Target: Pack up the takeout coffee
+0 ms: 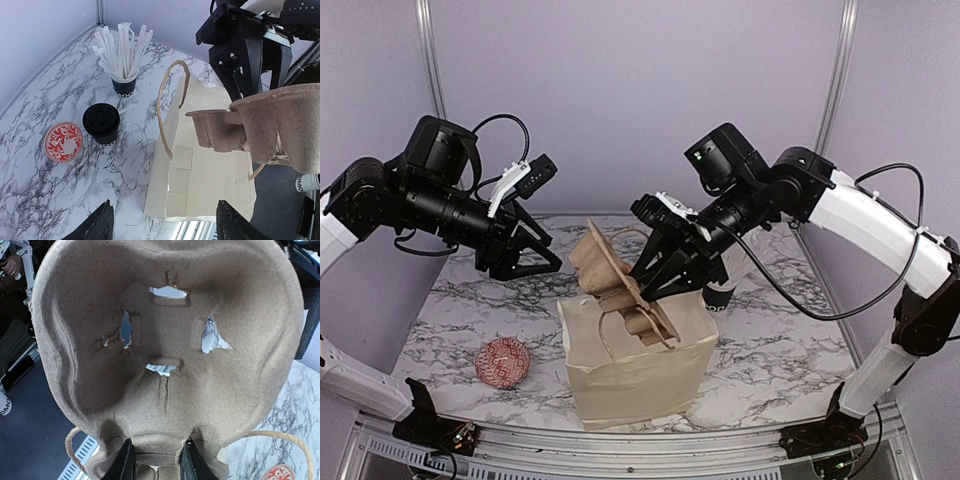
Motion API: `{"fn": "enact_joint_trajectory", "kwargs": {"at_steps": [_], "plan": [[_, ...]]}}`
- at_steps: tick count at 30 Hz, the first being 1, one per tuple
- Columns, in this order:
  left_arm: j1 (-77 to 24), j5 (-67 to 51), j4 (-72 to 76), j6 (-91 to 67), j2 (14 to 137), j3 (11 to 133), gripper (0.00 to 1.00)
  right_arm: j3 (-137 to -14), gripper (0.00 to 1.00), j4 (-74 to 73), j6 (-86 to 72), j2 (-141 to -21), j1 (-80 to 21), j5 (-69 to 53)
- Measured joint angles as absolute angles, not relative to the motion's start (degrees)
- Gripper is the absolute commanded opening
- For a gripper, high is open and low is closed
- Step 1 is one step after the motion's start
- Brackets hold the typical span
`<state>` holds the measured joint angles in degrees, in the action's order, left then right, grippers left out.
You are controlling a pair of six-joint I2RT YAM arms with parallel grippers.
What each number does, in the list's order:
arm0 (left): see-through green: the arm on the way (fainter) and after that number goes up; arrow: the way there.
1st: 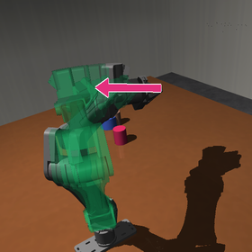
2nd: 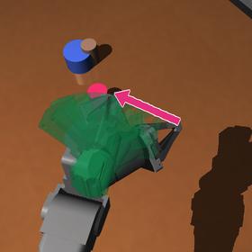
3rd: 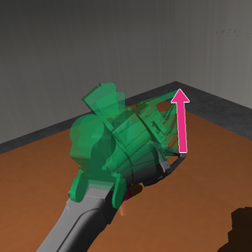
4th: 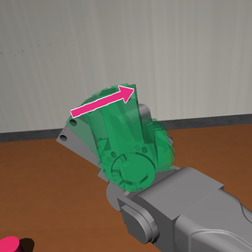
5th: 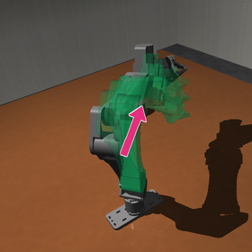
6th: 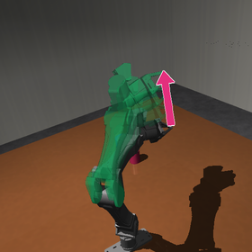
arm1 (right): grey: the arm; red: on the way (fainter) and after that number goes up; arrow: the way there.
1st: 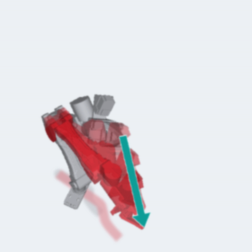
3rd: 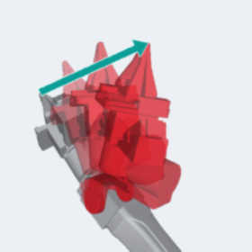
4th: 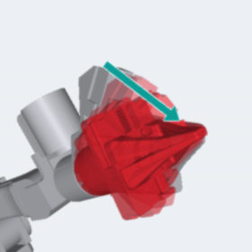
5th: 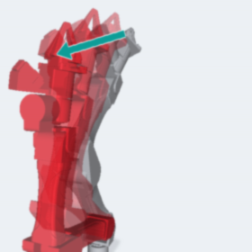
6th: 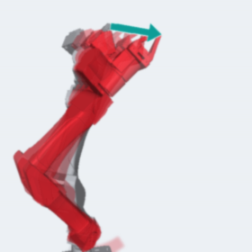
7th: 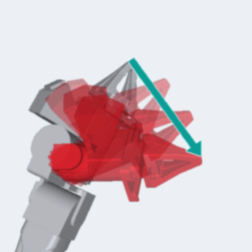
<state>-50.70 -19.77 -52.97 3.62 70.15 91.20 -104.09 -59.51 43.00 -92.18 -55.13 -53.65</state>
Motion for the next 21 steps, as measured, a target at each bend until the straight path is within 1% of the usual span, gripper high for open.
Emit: {"fn": "enact_joint_trajectory", "kwargs": {"at_steps": [12,21], "plan": [[-50.70,-17.80,-52.60,3.66,67.72,87.24,0.72,-100.64,0.23,-58.35,40.66,-96.64,-55.13,-49.45],[-50.28,-14.90,-52.53,3.95,65.41,84.55,0.72,-98.74,0.24,-59.83,38.50,-96.77,-56.47,-40.86]]}}
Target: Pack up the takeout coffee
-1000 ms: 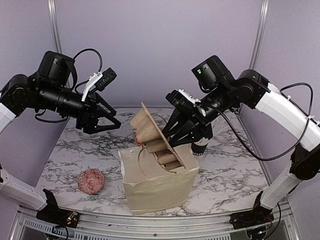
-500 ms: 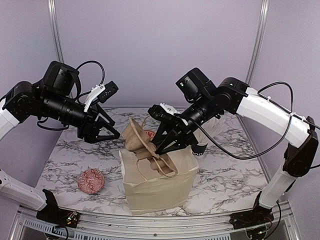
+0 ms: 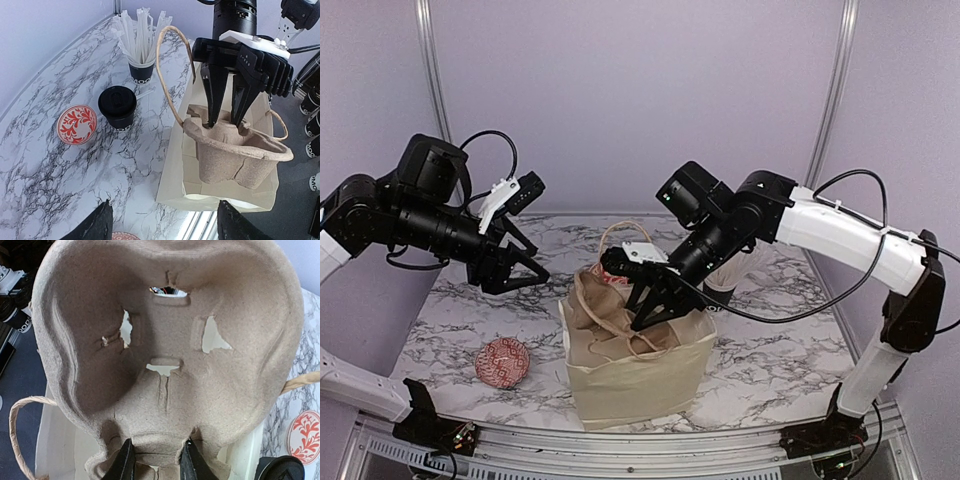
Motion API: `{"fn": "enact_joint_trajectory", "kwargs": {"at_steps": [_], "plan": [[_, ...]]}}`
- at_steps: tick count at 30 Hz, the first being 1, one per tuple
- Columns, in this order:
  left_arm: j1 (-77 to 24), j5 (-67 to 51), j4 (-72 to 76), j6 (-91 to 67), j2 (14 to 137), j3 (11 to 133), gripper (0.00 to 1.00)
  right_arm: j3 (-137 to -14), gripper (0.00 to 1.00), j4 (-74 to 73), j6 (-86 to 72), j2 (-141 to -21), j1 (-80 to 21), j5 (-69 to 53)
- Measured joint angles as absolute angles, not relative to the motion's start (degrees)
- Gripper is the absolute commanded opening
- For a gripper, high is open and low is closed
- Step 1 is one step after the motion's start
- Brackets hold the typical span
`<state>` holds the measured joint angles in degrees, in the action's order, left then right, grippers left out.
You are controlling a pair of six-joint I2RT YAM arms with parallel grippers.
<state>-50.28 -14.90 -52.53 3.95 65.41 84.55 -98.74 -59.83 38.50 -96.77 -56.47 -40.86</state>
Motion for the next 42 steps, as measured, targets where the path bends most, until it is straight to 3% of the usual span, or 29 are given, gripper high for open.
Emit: {"fn": "enact_joint_trajectory", "kwargs": {"at_steps": [22,42], "plan": [[-47.31,-14.26,-52.53,4.51,65.36,80.49,0.73,-90.85,0.26,-64.23,36.93,-96.75,-64.29,-14.68],[-45.74,-15.64,-51.44,5.48,66.26,79.20,0.73,-88.71,0.30,-65.91,37.56,-104.20,-67.29,-11.07]]}}
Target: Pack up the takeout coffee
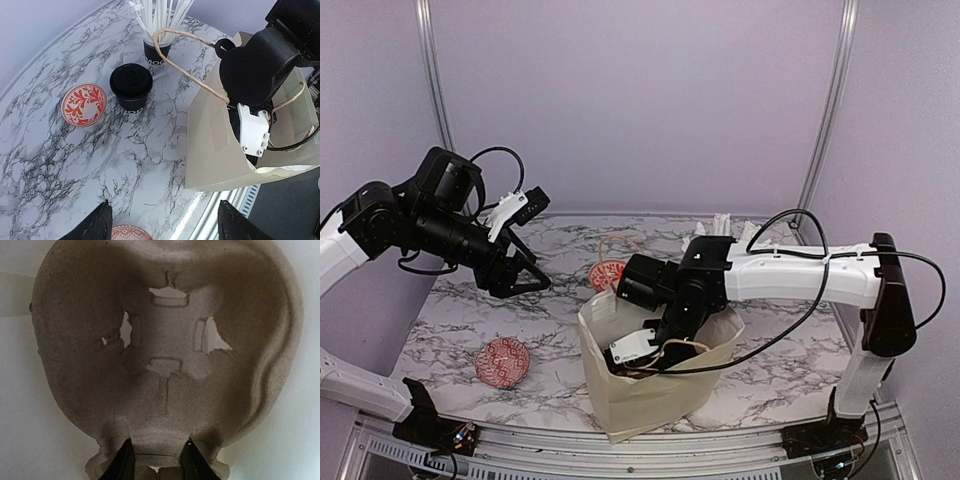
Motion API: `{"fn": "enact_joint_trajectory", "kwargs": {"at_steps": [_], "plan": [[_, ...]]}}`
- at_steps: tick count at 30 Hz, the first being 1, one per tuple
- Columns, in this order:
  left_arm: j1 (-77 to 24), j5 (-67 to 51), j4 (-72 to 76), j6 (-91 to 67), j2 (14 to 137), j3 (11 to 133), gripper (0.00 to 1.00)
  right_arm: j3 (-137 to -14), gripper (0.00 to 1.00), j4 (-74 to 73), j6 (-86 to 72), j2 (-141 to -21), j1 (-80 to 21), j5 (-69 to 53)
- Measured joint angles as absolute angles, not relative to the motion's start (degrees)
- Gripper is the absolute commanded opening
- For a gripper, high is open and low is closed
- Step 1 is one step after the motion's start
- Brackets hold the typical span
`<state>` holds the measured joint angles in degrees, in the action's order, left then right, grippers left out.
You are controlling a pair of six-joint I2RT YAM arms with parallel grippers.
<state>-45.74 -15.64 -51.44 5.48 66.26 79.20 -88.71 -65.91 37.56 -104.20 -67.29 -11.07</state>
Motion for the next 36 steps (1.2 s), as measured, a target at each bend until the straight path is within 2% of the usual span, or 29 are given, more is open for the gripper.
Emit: {"fn": "enact_joint_trajectory", "kwargs": {"at_steps": [4,9,12,20,31,36], "plan": [[-45.32,-16.12,-50.72,5.61,66.26,77.91,0.73,-87.64,0.36,-64.71,37.52,-104.25,-67.31,-10.28],[-45.04,-17.10,-50.54,5.65,66.28,76.84,0.73,-86.78,0.57,-64.66,37.76,-104.44,-67.44,-9.56],[-45.04,-17.80,-50.33,5.61,66.35,76.86,0.73,-86.94,0.62,-64.77,38.26,-103.66,-67.51,-10.09],[-44.99,-20.34,-48.93,4.16,69.06,79.26,0.73,-88.86,0.64,-65.73,39.05,-99.72,-67.55,-12.16],[-48.36,-22.57,-38.30,-2.46,73.67,80.84,0.74,-97.01,0.64,-67.75,39.33,-95.59,-64.66,-16.36],[-50.02,-23.31,-35.90,-3.09,76.23,80.84,0.74,-97.86,0.58,-67.85,39.42,-94.78,-63.68,-17.61]]}}
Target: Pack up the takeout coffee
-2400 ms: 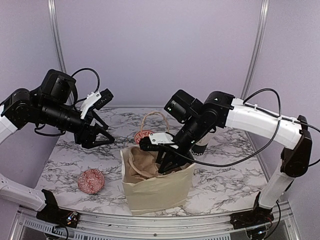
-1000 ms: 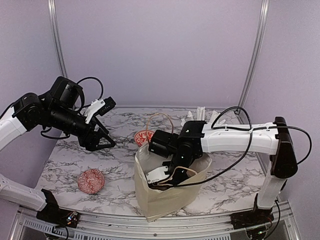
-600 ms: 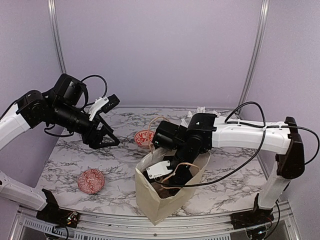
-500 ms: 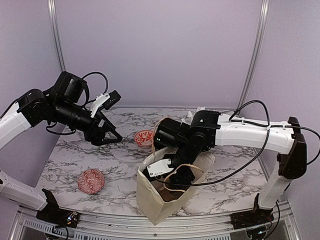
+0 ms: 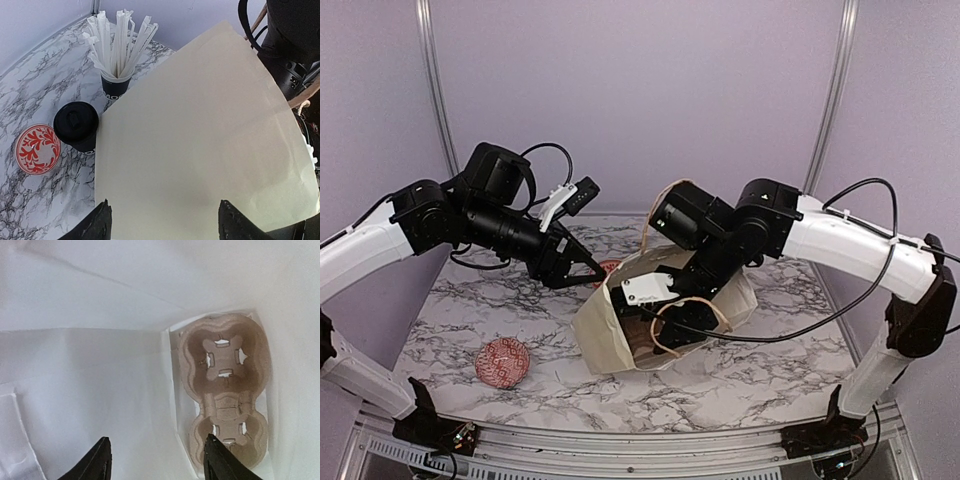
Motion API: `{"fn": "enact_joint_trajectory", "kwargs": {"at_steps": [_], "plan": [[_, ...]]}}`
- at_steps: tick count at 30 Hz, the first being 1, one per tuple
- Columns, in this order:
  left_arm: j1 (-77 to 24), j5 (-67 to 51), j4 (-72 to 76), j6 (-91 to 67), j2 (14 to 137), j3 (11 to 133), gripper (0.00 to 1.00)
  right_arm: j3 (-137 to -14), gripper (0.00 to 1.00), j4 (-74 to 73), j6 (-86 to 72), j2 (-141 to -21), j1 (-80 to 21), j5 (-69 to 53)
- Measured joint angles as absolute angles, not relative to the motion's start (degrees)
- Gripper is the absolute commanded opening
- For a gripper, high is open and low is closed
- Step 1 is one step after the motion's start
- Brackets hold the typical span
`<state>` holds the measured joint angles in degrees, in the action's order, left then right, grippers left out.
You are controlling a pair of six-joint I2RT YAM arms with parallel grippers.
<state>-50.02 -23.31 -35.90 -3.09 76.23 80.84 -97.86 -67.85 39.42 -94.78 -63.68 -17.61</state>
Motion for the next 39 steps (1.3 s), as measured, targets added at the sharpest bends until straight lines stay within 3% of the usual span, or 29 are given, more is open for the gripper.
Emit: {"fn": "enact_joint_trajectory", "kwargs": {"at_steps": [6,8,10,12,24,35,39], "plan": [[-50.30,-23.40,-35.16,-3.20,76.64,80.84,0.74,-97.84,0.52,-69.23,39.44,-97.51,-63.61,-19.29],[-50.30,-23.05,-34.98,-3.20,76.12,80.84,0.74,-97.84,0.46,-69.97,39.46,-98.28,-63.61,-19.75],[-50.30,-22.59,-34.98,-3.16,75.16,80.84,0.74,-97.84,0.32,-70.85,39.46,-98.91,-63.61,-20.47],[-50.30,-22.15,-34.98,-2.98,74.00,80.84,0.74,-97.84,0.29,-71.33,39.44,-99.50,-63.61,-20.93],[-50.37,-23.44,-33.61,-2.39,73.58,82.19,0.72,-99.33,0.26,-73.36,39.16,-105.49,-63.05,-23.57],[-51.35,-28.60,-29.89,-2.50,79.75,82.21,0.55,-99.72,0.26,-73.38,38.98,-106.21,-61.58,-23.94],[-51.44,-30.11,-28.93,-2.74,81.25,82.24,0.43,-99.96,0.27,-73.38,38.96,-106.96,-61.32,-23.94]]}}
